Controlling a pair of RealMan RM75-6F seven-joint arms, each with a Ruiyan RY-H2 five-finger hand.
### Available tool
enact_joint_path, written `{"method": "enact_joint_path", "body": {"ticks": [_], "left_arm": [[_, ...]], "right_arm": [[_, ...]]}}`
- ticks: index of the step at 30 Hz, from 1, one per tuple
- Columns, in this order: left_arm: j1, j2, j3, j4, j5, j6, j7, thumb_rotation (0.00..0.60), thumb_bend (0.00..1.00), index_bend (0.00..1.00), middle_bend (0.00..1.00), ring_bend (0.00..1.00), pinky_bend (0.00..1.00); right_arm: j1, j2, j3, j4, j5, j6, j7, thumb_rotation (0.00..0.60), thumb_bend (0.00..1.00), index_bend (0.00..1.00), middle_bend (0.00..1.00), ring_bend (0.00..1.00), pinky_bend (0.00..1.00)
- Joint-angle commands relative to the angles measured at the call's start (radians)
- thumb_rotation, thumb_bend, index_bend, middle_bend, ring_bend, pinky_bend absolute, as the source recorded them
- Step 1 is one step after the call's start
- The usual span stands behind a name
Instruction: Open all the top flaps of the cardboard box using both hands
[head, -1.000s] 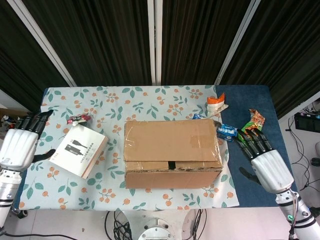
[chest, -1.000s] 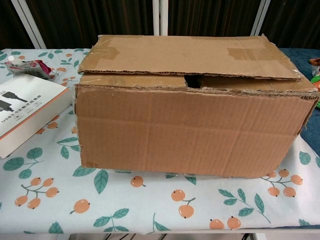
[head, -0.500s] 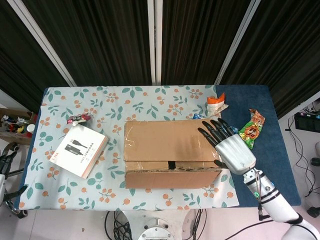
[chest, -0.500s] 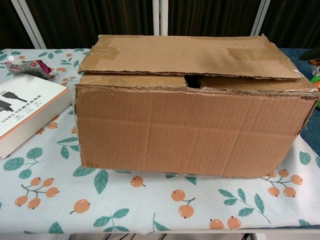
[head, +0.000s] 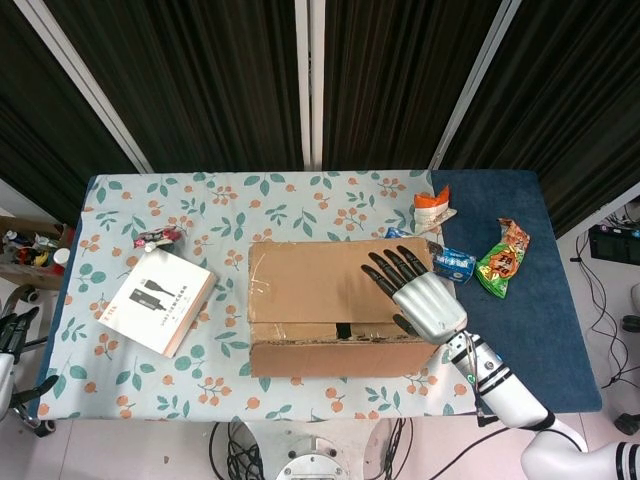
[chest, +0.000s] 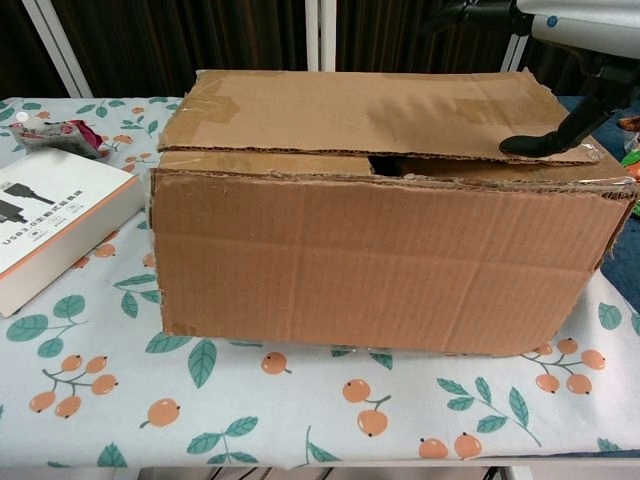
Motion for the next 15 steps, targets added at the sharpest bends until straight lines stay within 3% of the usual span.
{"method": "enact_joint_path", "body": {"ticks": [1,15], "left_arm": [[0.000,0.001,0.000,0.000,0.001,0.000,-0.003,0.600,0.00,0.06,0.14,0.12,0.21],[-0.011,0.003,0.001,-0.006,0.001,-0.022,-0.021,0.600,0.00,0.06,0.14,0.12,0.21]], "right_arm": [[0.005,-0.010,-0.007,0.002,-0.005,0.008,0.002,0.600,0.00,0.00,0.00,0.00,0.00],[0.010,0.027,-0.038,-0.042,-0.010,0.025,0.012,0.600,0.00,0.00,0.00,0.00,0.00]]}}
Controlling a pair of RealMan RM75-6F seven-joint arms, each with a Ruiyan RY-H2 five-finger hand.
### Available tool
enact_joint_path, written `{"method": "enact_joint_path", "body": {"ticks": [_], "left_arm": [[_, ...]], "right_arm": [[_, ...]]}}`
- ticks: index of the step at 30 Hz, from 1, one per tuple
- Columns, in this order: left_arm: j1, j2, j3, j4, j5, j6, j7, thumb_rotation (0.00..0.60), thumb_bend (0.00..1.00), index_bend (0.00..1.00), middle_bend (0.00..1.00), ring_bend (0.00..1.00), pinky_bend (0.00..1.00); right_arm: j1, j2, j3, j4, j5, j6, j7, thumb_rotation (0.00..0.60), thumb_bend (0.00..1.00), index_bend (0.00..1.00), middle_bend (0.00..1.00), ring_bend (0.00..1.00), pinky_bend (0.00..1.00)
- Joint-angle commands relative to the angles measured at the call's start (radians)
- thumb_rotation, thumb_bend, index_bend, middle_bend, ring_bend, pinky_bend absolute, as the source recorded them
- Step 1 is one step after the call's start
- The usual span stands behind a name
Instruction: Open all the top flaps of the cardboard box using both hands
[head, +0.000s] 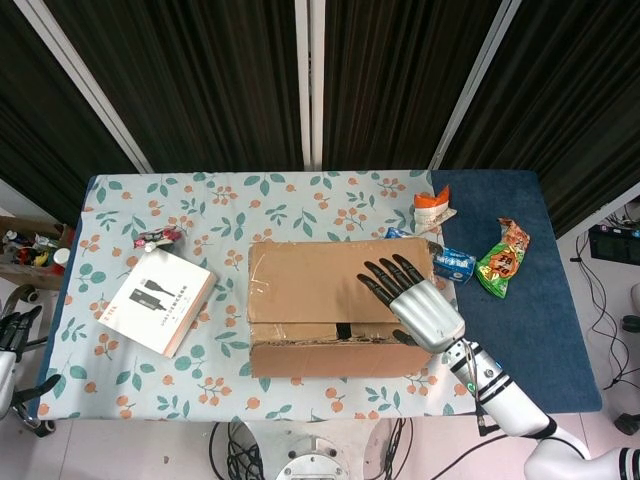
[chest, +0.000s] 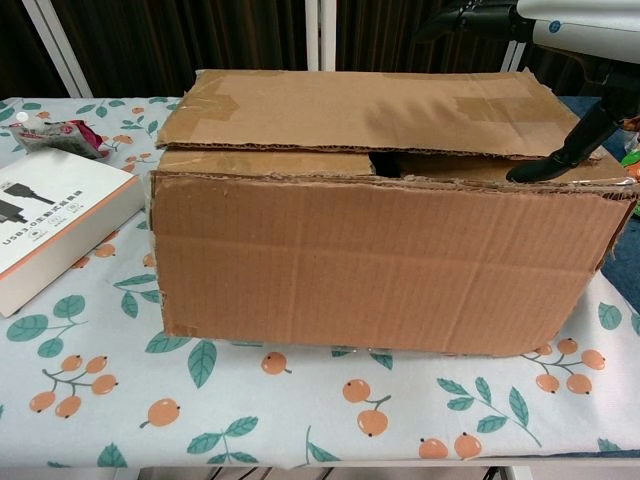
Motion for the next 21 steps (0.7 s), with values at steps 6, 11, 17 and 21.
{"method": "enact_joint_path", "body": {"ticks": [6,11,17,21], "left_arm": [[0.000,-0.001,0.000,0.001,0.000,0.002,0.005,0.600,0.00,0.06,0.14,0.12,0.21],[0.004,0.000,-0.001,0.003,-0.004,0.004,0.003,0.600,0.00,0.06,0.14,0.12,0.21],[0.004,-0.001,-0.001,0.008,-0.008,0.002,-0.003,0.600,0.00,0.06,0.14,0.12,0.21],[0.004,-0.003,-0.002,0.011,-0.007,0.001,-0.005,0.600,0.00,0.06,0.14,0.12,0.21]], "right_arm": [[0.017,-0.017,0.007,0.034,0.017,0.009,-0.008,0.600,0.00,0.00,0.00,0.00,0.00],[0.031,-0.036,0.015,0.058,0.038,0.012,-0.010,0.600,0.00,0.00,0.00,0.00,0.00],[0.036,-0.047,0.032,0.074,0.021,0.051,-0.004,0.600,0.22,0.00,0.00,0.00,0.00],[0.037,-0.046,0.046,0.080,-0.001,0.080,0.009,0.600,0.51,0.00,0.00,0.00,0.00]]}}
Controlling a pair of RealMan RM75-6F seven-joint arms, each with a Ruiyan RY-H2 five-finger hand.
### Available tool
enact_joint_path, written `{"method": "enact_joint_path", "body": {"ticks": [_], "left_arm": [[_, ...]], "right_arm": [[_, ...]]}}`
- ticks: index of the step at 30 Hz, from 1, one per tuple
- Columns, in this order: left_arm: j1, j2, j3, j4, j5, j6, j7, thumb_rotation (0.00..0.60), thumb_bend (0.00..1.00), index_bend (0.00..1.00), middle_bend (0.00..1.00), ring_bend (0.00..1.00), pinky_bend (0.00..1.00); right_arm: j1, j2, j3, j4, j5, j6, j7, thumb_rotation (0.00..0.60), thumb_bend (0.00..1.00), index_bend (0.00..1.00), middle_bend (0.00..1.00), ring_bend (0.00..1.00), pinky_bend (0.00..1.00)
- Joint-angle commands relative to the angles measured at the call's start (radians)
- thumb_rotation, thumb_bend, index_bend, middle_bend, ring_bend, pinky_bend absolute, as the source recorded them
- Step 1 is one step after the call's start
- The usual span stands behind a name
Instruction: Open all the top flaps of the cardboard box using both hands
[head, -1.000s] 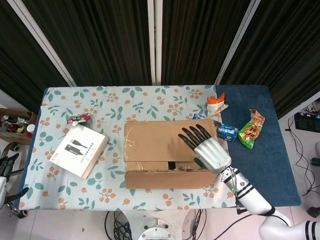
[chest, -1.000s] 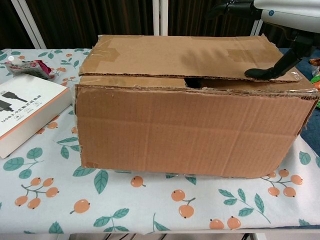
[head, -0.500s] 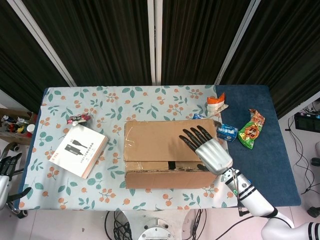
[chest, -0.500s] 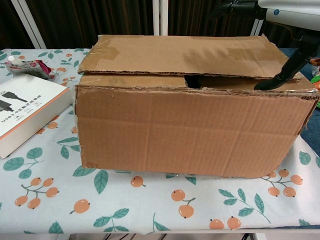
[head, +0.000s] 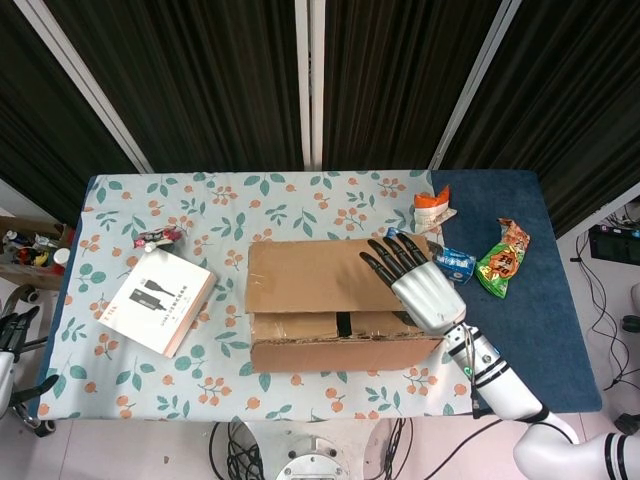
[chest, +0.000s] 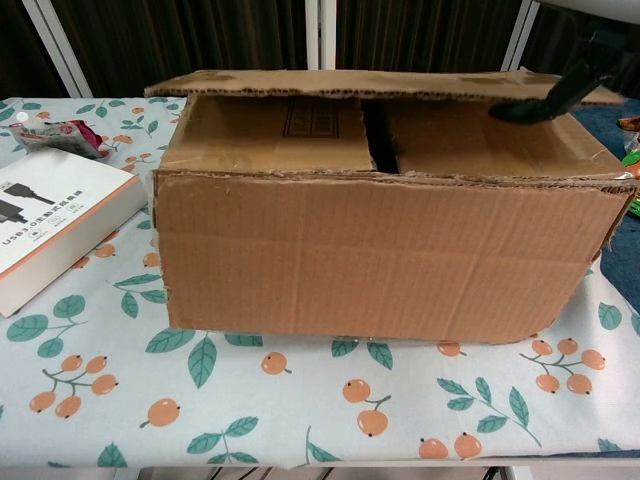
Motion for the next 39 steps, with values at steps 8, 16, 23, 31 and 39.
{"method": "enact_joint_path", "body": {"ticks": [8,16,23,31,39], "left_arm": [[-0.003,-0.002,-0.003,0.005,-0.005,-0.007,-0.005,0.600,0.00,0.06,0.14,0.12,0.21],[-0.010,-0.006,0.002,0.003,-0.002,-0.025,-0.003,0.600,0.00,0.06,0.14,0.12,0.21],[-0.012,0.001,0.000,-0.011,-0.003,-0.024,0.010,0.600,0.00,0.06,0.14,0.12,0.21],[-0.007,0.009,-0.001,-0.018,-0.016,-0.025,0.012,0.600,0.00,0.06,0.14,0.12,0.21],[-0.015,0.005,-0.002,-0.022,-0.009,-0.031,0.013,0.600,0.00,0.06,0.14,0.12,0.21]], "right_arm": [[0.044,0.029,0.106,0.040,0.014,0.046,0.011,0.600,0.53,0.00,0.00,0.00,0.00],[0.179,-0.042,0.231,0.245,0.272,-0.031,-0.036,0.600,0.48,0.00,0.00,0.00,0.00],[0.260,-0.158,0.230,0.439,0.359,-0.047,-0.052,0.600,0.44,0.00,0.00,0.00,0.00],[0.238,-0.251,0.220,0.553,0.142,0.125,0.228,0.600,0.48,0.00,0.00,0.00,0.00],[0.159,-0.107,0.140,0.398,0.041,0.134,0.267,0.600,0.48,0.00,0.00,0.00,0.00]]}}
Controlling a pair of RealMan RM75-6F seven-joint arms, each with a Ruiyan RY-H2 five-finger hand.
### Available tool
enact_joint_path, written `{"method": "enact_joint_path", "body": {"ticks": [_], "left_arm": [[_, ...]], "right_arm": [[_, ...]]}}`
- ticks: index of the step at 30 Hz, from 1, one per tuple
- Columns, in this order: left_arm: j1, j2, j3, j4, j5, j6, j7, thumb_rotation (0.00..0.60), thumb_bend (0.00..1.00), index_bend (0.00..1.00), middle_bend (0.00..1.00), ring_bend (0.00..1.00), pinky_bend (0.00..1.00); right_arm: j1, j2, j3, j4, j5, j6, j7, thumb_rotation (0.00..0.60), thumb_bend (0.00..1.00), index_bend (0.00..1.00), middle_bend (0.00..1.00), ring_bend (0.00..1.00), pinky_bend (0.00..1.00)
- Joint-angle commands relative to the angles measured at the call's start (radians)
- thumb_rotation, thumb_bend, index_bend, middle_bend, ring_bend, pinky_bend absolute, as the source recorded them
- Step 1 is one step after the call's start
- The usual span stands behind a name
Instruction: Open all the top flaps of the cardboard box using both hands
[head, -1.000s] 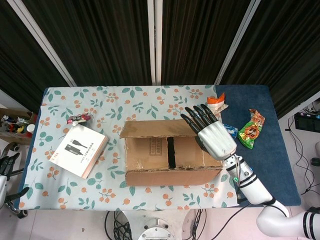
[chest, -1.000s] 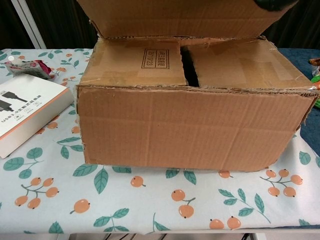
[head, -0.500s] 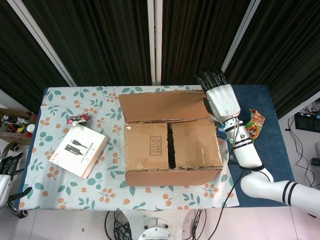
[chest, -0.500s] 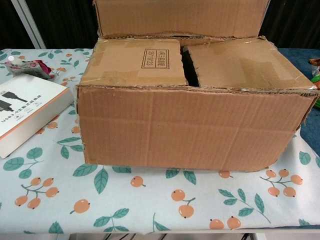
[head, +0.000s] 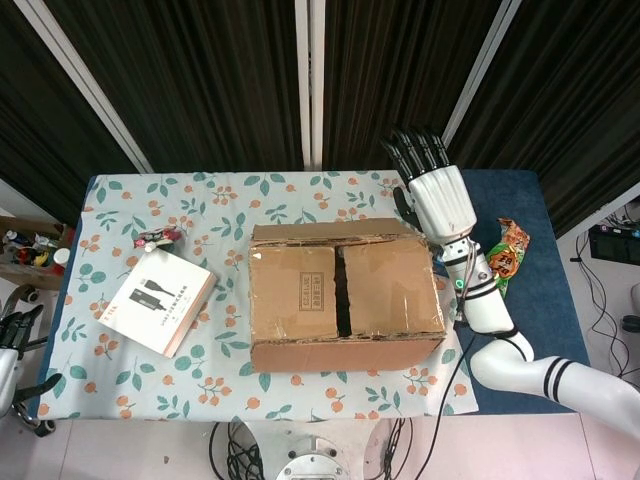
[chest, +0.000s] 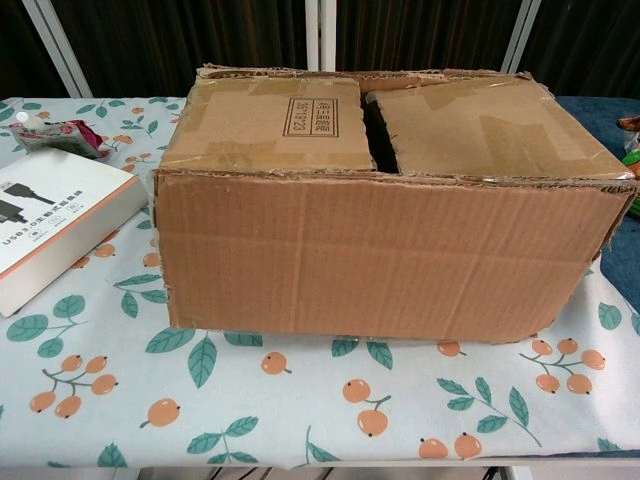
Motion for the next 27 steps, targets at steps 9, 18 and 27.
{"method": "enact_joint_path", "body": {"ticks": [9,18,27], "left_arm": [[-0.010,-0.005,0.000,-0.021,0.008,-0.008,0.022,0.600,0.00,0.06,0.14,0.12,0.21],[-0.006,-0.006,0.002,-0.015,0.002,-0.005,0.018,0.600,0.00,0.06,0.14,0.12,0.21],[0.009,-0.004,0.004,0.011,-0.005,0.008,-0.015,0.600,0.00,0.06,0.14,0.12,0.21]], "right_arm": [[-0.066,0.239,-0.139,-0.295,-0.049,-0.149,-0.077,0.600,0.37,0.00,0.00,0.00,0.00],[-0.048,0.137,-0.194,-0.257,-0.150,-0.161,-0.128,0.600,0.19,0.00,0.00,0.00,0.00],[-0.007,-0.002,-0.197,-0.177,-0.142,-0.202,-0.150,0.600,0.06,0.00,0.00,0.00,0.00]]}}
